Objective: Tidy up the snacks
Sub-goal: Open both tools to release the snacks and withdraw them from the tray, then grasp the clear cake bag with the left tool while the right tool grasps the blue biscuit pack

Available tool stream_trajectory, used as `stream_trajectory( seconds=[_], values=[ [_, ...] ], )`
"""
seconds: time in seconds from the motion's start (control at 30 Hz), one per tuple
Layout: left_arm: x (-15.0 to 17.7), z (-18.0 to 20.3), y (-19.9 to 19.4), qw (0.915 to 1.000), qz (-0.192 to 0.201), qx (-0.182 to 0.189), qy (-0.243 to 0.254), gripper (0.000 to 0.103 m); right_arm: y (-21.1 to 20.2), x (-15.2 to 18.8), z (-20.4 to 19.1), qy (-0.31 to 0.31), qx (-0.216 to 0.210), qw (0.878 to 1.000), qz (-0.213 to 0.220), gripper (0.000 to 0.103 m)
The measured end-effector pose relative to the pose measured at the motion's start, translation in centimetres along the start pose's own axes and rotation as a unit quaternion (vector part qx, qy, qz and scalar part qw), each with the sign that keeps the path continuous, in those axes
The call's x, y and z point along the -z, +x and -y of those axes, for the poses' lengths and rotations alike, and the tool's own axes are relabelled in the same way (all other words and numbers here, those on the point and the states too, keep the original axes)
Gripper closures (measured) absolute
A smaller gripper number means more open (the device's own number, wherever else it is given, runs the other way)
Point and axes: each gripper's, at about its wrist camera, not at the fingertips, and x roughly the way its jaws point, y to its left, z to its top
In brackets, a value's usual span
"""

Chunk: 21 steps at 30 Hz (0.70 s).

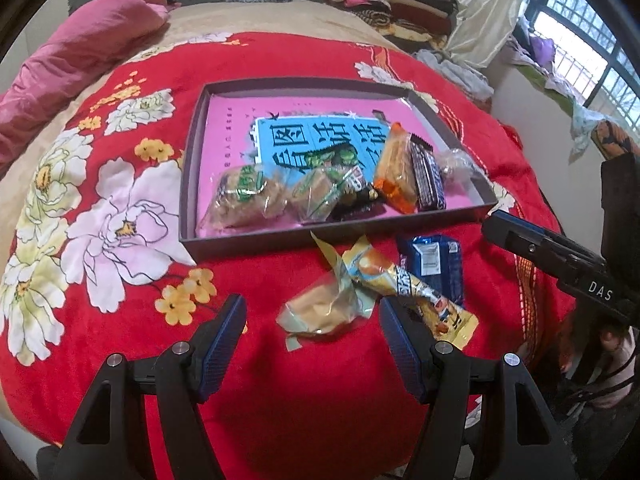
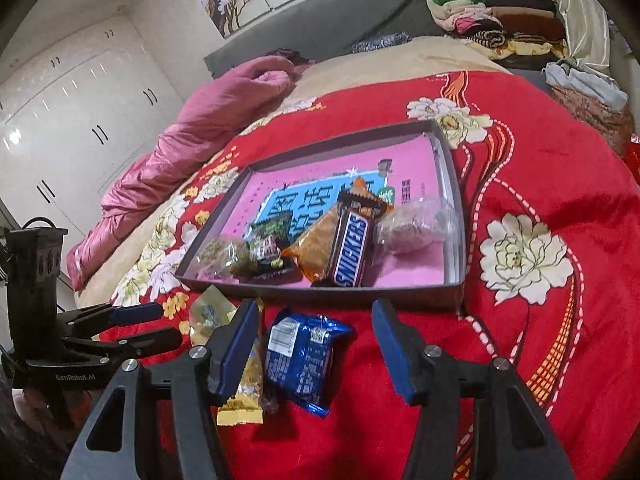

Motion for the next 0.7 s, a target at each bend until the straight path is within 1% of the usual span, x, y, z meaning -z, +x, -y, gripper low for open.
stream_trajectory(
  seconds=[0.13,0.23,0.37,0.5,0.7],
  values=[
    [0.5,0.3,0.7,0.9998,-0.004,-0.015,0.012,0.032,0.8,0.5,0.0,0.011,0.009,1.000,-0.018,0.044],
    [0.8,0.5,1.3,0.9995,-0.009,-0.023,0.019,0.032,1.7,0.8,0.2,0.026,0.006,0.999,-0.036,0.044],
    [1.2,0.9,2.0,0.9993,-0.012,-0.024,0.024,0.032,2.8,1.4,-0.3,0.030,0.015,0.998,-0.057,0.044],
    [1.4,0.9,2.6,0.9989,-0.016,-0.033,0.028,0.032,3.9,1.8,-1.3,0.017,0.020,0.997,-0.070,0.044],
    [1.4,0.7,3.3,0.9990,-0.020,-0.033,0.024,0.032,5.4,2.1,-2.3,-0.002,0.037,0.996,-0.082,0.044]
  ],
)
